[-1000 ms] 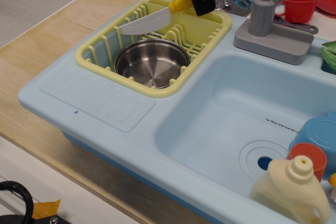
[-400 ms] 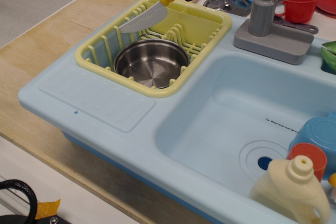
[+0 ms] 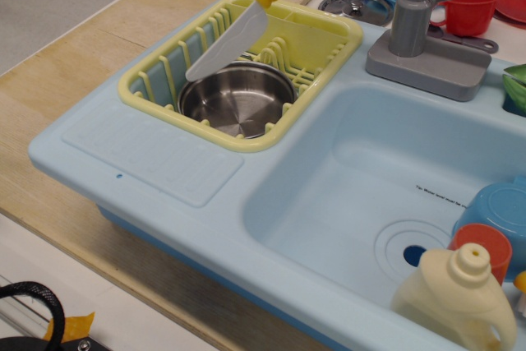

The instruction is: Put knife in pot or pan

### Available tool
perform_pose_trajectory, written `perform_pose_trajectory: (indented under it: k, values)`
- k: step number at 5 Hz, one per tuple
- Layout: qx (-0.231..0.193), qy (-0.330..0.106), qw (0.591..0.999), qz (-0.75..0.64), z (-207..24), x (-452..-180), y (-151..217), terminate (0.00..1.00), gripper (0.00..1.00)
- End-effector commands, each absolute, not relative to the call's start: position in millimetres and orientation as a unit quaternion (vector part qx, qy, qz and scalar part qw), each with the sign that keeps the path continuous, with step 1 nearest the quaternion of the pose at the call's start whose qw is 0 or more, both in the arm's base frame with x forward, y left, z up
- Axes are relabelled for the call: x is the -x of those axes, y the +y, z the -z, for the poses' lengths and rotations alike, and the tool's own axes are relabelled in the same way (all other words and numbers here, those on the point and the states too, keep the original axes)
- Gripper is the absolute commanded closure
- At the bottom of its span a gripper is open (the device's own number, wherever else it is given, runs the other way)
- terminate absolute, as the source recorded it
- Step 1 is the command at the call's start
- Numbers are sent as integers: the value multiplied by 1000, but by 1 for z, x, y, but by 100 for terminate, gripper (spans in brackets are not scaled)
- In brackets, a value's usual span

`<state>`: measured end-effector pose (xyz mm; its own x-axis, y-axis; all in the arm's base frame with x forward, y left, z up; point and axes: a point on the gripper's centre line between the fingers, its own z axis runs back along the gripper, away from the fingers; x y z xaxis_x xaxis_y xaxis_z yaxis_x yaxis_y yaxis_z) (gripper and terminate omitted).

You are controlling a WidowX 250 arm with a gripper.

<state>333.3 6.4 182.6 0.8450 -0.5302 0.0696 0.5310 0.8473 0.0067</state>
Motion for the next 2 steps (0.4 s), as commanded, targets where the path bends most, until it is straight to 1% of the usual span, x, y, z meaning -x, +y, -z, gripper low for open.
perform_pose_trajectory:
  k: [1,2]
  values:
    - [-26,-68,959,274,-220,-330,1,0,100]
    - [-8,-52,962,269,-206,-332,8,100,100]
